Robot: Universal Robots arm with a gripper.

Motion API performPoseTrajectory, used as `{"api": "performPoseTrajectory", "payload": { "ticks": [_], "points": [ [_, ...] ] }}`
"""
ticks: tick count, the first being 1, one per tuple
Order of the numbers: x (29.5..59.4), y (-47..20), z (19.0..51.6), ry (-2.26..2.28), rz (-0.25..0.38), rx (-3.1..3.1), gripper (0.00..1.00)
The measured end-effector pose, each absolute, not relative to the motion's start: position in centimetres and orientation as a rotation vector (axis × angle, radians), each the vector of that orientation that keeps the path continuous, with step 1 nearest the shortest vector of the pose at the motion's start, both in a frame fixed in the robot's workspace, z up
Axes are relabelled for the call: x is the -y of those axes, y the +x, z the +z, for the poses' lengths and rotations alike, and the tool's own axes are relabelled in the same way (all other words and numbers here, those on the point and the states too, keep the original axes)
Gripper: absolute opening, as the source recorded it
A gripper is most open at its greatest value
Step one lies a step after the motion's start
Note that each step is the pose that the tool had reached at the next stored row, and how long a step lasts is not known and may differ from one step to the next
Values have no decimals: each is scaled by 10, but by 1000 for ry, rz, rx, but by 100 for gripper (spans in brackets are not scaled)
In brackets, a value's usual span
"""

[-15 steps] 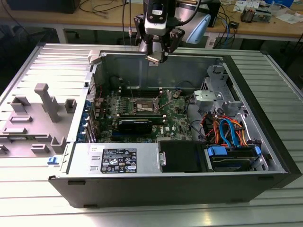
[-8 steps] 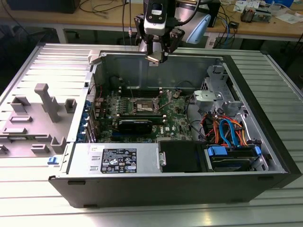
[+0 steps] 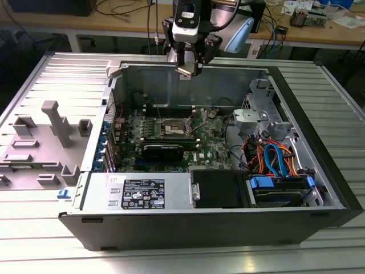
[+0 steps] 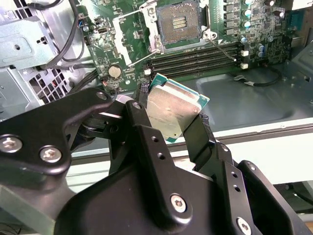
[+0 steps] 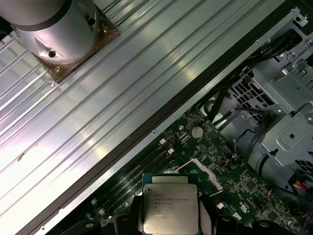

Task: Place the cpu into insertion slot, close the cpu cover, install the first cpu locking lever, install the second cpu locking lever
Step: 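Place the cpu into insertion slot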

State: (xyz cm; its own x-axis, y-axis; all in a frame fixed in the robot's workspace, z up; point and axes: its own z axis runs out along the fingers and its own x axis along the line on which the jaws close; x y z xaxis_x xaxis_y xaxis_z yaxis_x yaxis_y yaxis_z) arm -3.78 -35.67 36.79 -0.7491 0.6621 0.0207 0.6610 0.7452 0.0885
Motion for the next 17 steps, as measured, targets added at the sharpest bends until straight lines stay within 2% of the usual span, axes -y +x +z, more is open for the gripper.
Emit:
{"api": "performPoseTrajectory", "payload": {
  "ticks": [17],
  "points": [
    [357,-38,367,1176,140,-2895,54]
  ]
}}
